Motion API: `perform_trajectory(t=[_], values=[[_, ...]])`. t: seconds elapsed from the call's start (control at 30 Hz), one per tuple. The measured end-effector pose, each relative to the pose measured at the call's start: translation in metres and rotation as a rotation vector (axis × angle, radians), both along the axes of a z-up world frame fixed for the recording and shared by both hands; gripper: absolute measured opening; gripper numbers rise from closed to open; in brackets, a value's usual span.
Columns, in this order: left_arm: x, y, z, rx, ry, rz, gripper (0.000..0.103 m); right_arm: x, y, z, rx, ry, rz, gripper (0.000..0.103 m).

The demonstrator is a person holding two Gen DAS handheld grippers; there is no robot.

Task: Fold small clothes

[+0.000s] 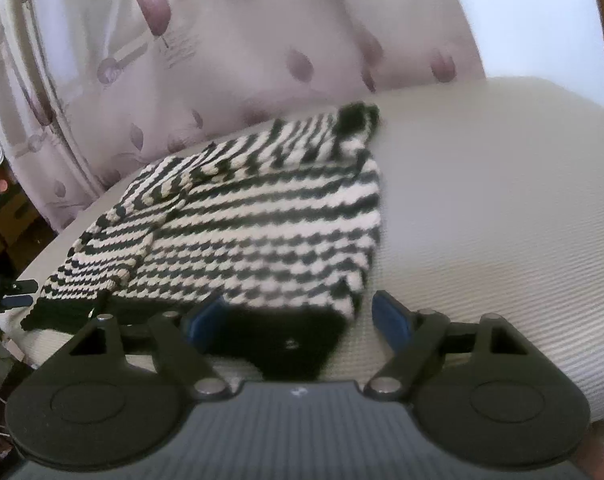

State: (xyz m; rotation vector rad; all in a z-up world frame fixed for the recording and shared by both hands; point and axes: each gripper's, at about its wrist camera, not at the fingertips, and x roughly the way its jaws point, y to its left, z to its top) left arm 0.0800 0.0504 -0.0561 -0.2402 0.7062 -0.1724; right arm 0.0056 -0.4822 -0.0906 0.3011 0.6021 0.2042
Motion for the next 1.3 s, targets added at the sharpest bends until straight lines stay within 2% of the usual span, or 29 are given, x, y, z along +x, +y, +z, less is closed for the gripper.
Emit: perform_trajectory(t=[0.07,0.1,0.13,0.17,0.23,0.27,0.33,0.37,0.4,0.47,0.6,0.67,0.73,0.8,0.9,1.0,1.03,1.07,1.1,1.17,1.2,1.23,1.3], values=[[-0.001,-0.001,0.0,0.004,0.004,-0.021,0.074,0.001,0.003,-0.001,-0.004,-0.001,-0.004,0.081],[-0.001,-0.003,0.0,0.0,0.006,-0.033,0.074,0.001,0.002,-0.001,0.001,-0.002,-0.009,0.073],[-0.002,-0.004,0.0,-0.018,0.012,-0.048,0.074,0.0,0.001,-0.001,0.013,0.0,-0.017,0.06],[-0.003,-0.006,0.0,-0.033,0.016,-0.064,0.074,0.0,-0.001,-0.002,0.024,-0.003,-0.024,0.055],[-0.005,-0.016,0.0,-0.023,0.025,-0.1,0.076,-0.001,-0.005,-0.004,0.057,0.002,-0.038,0.037],[-0.005,-0.02,0.0,-0.013,0.027,-0.108,0.08,-0.001,-0.006,-0.005,0.069,0.008,-0.042,0.034],[-0.004,-0.026,0.0,-0.034,0.04,-0.132,0.081,-0.002,-0.01,-0.006,0.109,0.013,-0.044,0.028],[-0.003,-0.029,0.0,-0.043,0.043,-0.144,0.077,-0.002,-0.01,-0.007,0.125,0.019,-0.04,0.025],[-0.001,-0.031,-0.001,-0.046,0.044,-0.15,0.056,-0.002,-0.01,-0.007,0.132,0.023,-0.038,0.022],[0.001,-0.035,-0.003,-0.033,0.056,-0.12,0.025,-0.003,-0.011,-0.007,0.155,0.026,-0.034,0.021],[0.006,-0.023,-0.007,-0.147,0.097,-0.08,0.021,-0.004,-0.014,-0.008,0.177,0.033,-0.038,0.02],[0.003,-0.026,-0.005,-0.111,0.079,-0.094,0.023,-0.004,-0.016,-0.008,0.189,0.042,-0.03,0.02],[0.0,-0.031,-0.003,-0.073,0.06,-0.116,0.037,-0.003,-0.019,-0.008,0.216,0.052,-0.031,0.02],[-0.001,-0.036,-0.002,-0.077,0.05,-0.15,0.058,-0.003,-0.02,-0.009,0.224,0.054,-0.037,0.021],[0.0,-0.047,-0.001,-0.05,0.049,-0.16,0.066,0.003,-0.015,-0.008,0.217,0.057,-0.046,0.022],[0.001,-0.058,0.0,-0.005,0.043,-0.163,0.066,0.008,-0.012,-0.008,0.213,0.054,-0.047,0.024],[0.001,-0.061,-0.001,0.013,0.041,-0.159,0.063,0.009,-0.011,-0.008,0.209,0.053,-0.05,0.024],[0.001,-0.064,0.0,0.038,0.037,-0.148,0.046,0.01,-0.011,-0.008,0.207,0.054,-0.052,0.024],[0.001,-0.066,0.0,0.068,0.035,-0.137,0.02,0.011,-0.01,-0.007,0.198,0.055,-0.05,0.024],[0.004,-0.064,-0.001,0.05,0.052,-0.133,0.02,0.012,-0.006,-0.006,0.17,0.051,-0.034,0.024],[0.004,-0.065,0.0,0.054,0.054,-0.123,0.02,0.012,-0.006,-0.006,0.168,0.051,-0.023,0.02],[0.003,-0.066,0.001,0.066,0.05,-0.119,0.02,0.012,-0.005,-0.006,0.167,0.053,-0.013,0.016],[0.001,-0.07,0.002,0.096,0.042,-0.116,0.019,0.01,-0.007,-0.007,0.188,0.052,-0.007,0.015]])
